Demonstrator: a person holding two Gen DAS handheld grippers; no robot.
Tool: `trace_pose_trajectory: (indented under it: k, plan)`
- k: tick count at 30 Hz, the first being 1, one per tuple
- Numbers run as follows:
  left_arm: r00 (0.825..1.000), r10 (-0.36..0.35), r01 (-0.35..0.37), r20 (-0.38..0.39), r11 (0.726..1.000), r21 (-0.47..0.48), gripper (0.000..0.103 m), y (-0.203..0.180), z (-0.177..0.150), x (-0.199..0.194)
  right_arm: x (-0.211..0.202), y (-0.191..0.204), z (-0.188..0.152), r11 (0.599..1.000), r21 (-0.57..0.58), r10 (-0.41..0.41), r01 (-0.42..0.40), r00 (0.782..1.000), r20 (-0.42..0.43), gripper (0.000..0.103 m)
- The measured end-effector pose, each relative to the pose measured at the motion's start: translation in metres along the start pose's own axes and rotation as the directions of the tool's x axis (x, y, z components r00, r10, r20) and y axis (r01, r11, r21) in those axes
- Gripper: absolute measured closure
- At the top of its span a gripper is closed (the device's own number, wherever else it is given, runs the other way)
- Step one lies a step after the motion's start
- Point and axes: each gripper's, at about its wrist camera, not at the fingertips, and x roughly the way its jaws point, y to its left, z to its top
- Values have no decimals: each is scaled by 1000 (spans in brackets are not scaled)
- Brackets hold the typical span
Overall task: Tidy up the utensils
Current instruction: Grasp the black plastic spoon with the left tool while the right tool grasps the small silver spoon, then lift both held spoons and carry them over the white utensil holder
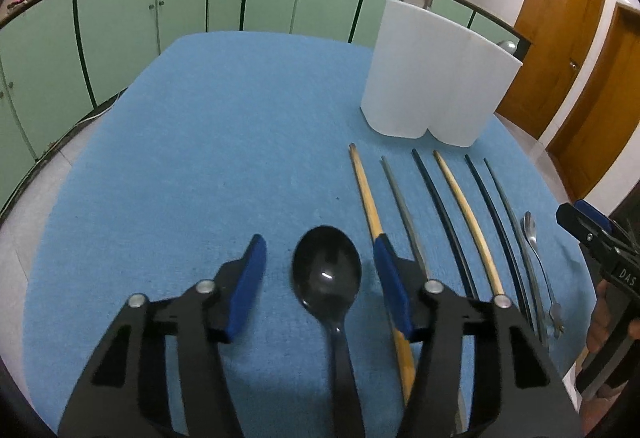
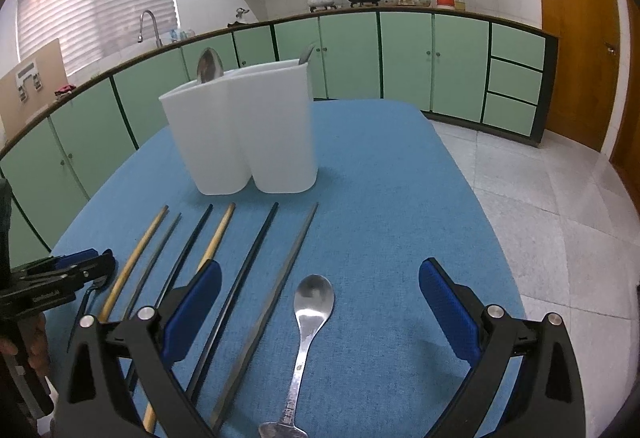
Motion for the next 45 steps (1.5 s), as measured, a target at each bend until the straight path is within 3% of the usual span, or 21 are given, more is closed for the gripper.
trace_pose_trajectory:
  k: [6,14,19,21,27,40,45]
  plan:
    - [1000,-9,9,-5,1000,12,70,0,1,2,2,1,-1,1000,-7,-1,1,1000,-5,6]
    - [1000,-20,20,21,999,31,70,-5,0,-4,9,6,-3,999,-43,-15,13,999,-47,8]
    - [998,-24,22,50,999,36,70,-3,1,-14,13,10,-4,997,-74,-9,3,997,-83,26]
    - [998,-20,18,55,999,38,70,-3,2,-15,17,10,-4,997,-74,-8,0,995,-104,38]
    - [997,-20,18,69,999,33,70,0,4,-18,32,7,-4,998,-62,-21,10,986,-167,51]
    - [997,-24,22,71,999,31,70,1,4,-18,41,8,-7,997,-72,-42,29,980,-196,66]
    - [997,-26,24,77,999,32,70,1,4,-18,43,13,-7,996,-89,-46,29,979,-197,76]
